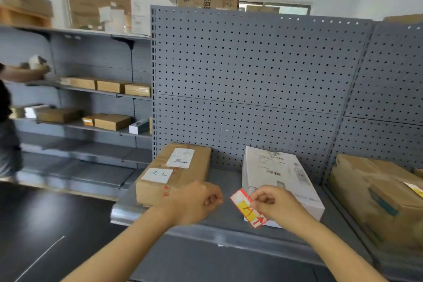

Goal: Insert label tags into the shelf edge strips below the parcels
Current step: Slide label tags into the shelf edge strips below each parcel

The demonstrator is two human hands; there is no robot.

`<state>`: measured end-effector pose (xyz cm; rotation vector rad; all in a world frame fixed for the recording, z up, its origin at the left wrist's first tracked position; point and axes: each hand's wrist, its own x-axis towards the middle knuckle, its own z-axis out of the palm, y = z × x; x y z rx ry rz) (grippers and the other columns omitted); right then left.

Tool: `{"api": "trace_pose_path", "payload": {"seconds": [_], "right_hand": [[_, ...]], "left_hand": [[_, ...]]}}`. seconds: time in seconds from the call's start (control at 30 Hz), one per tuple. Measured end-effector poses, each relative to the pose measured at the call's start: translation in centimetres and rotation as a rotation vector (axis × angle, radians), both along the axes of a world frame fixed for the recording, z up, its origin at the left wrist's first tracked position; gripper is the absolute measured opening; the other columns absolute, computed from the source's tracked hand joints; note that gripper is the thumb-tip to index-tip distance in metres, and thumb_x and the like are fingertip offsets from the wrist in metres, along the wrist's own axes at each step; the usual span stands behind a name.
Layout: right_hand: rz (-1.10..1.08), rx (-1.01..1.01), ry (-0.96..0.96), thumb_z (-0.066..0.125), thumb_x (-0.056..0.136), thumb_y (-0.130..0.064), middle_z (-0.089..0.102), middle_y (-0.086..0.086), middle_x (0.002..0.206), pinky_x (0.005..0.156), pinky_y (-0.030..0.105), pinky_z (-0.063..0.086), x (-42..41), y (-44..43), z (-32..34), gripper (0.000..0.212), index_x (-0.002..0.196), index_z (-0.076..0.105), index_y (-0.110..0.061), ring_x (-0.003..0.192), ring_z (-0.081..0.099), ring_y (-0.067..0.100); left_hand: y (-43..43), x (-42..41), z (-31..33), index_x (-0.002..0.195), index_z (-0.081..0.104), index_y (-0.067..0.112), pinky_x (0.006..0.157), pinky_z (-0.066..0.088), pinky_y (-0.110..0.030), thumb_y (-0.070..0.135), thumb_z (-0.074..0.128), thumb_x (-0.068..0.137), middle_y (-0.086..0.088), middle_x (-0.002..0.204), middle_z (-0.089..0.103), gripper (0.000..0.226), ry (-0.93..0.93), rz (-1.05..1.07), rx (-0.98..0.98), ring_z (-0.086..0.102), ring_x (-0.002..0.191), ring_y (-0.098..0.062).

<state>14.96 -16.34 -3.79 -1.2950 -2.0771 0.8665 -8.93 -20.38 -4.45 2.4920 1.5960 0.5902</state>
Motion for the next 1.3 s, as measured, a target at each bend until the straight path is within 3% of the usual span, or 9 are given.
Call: {"api": "trace_pose_path", "payload": {"seconds": [0.13,0.27,0.37,0.47,0.57,0.73,0.93,1.1,1.3], "right_hand": [[0.068,-0.004,-0.031,0.07,0.082,-0.014,0.072,-0.001,0.08,0.066,0.022,0.054,-2.6,-1.4,-1.4,0.009,0.083,0.07,-0.022,0.074,0.067,0.01],[0.107,-0.009,-0.058,0.071,0.08,-0.012,0.073,0.003,0.079,0.068,0.025,0.053,-5.5,-2.5,-2.7,0.008,0.082,0.07,-0.02,0.074,0.067,0.015],[0.125,-0.033,-0.089,0.071,0.079,-0.011,0.072,0.001,0.076,0.068,0.029,0.053,-7.6,-2.9,-3.5,0.01,0.078,0.069,-0.021,0.07,0.067,0.016],[0.124,-0.04,-0.116,0.071,0.079,-0.011,0.072,-0.001,0.072,0.063,0.024,0.052,-9.7,-3.1,-4.2,0.012,0.076,0.069,-0.023,0.065,0.065,0.008],[0.106,-0.023,-0.163,0.07,0.079,-0.012,0.072,0.0,0.075,0.057,0.013,0.046,-11.7,-3.3,-4.6,0.011,0.077,0.069,-0.022,0.06,0.06,0.0],[0.058,-0.011,-0.185,0.069,0.079,-0.008,0.066,-0.001,0.07,0.049,0.009,0.044,-14.3,-3.3,-4.7,0.015,0.073,0.067,-0.021,0.05,0.053,-0.003],[-0.018,0.001,-0.222,0.07,0.079,-0.01,0.065,-0.002,0.07,0.054,0.008,0.043,-15.7,-3.5,-5.3,0.01,0.077,0.069,-0.019,0.055,0.055,-0.003],[-0.075,-0.013,-0.235,0.068,0.081,-0.009,0.07,-0.002,0.075,0.053,0.012,0.047,-15.7,-3.5,-5.1,0.012,0.078,0.069,-0.021,0.059,0.061,0.003],[-0.106,0.026,-0.243,0.067,0.08,-0.01,0.069,-0.004,0.075,0.061,0.012,0.046,-16.2,-3.1,-4.9,0.016,0.075,0.068,-0.025,0.068,0.061,0.003]], "left_hand": [[-3.1,-2.4,-1.2,0.1,0.065,0.024,0.08,0.048,-0.026,0.028,0.049,0.091,0.007,0.099,0.068,0.019,-0.014,0.073,-0.042,0.058,0.085,-0.008],[-4.9,-5.0,-2.7,0.1,0.064,0.024,0.07,0.041,-0.011,0.028,0.05,0.091,0.007,0.1,0.067,0.017,-0.026,0.122,-0.087,0.058,0.084,-0.007],[-5.7,-6.9,-3.8,0.096,0.062,0.027,0.075,0.051,-0.025,0.032,0.048,0.091,0.01,0.098,0.065,0.016,-0.048,0.153,-0.147,0.059,0.085,-0.008],[-6.3,-8.8,-4.9,0.088,0.059,0.023,0.075,0.054,-0.039,0.03,0.046,0.088,0.005,0.091,0.065,0.015,-0.047,0.167,-0.18,0.06,0.081,-0.014],[-6.5,-10.6,-5.5,0.094,0.061,0.021,0.081,0.052,-0.037,0.029,0.046,0.09,0.005,0.099,0.065,0.018,-0.022,0.157,-0.227,0.059,0.087,-0.014],[-5.7,-13.3,-7.3,0.113,0.059,0.021,0.094,0.043,-0.031,0.028,0.045,0.093,0.0,0.12,0.058,0.026,0.061,0.111,-0.218,0.053,0.108,-0.018],[-3.3,-13.6,-9.5,0.139,0.035,0.025,0.11,0.026,-0.042,0.028,0.047,0.091,-0.004,0.142,0.034,0.049,0.222,0.083,-0.138,0.031,0.13,-0.026],[-3.1,-12.7,-10.2,0.14,0.032,0.02,0.107,0.028,-0.043,0.024,0.046,0.09,-0.009,0.137,0.035,0.052,0.301,0.126,-0.064,0.03,0.129,-0.029],[-2.6,-12.8,-10.1,0.134,0.037,0.017,0.109,0.024,-0.043,0.026,0.048,0.089,-0.007,0.139,0.032,0.047,0.236,0.152,-0.096,0.023,0.134,-0.028]]}}
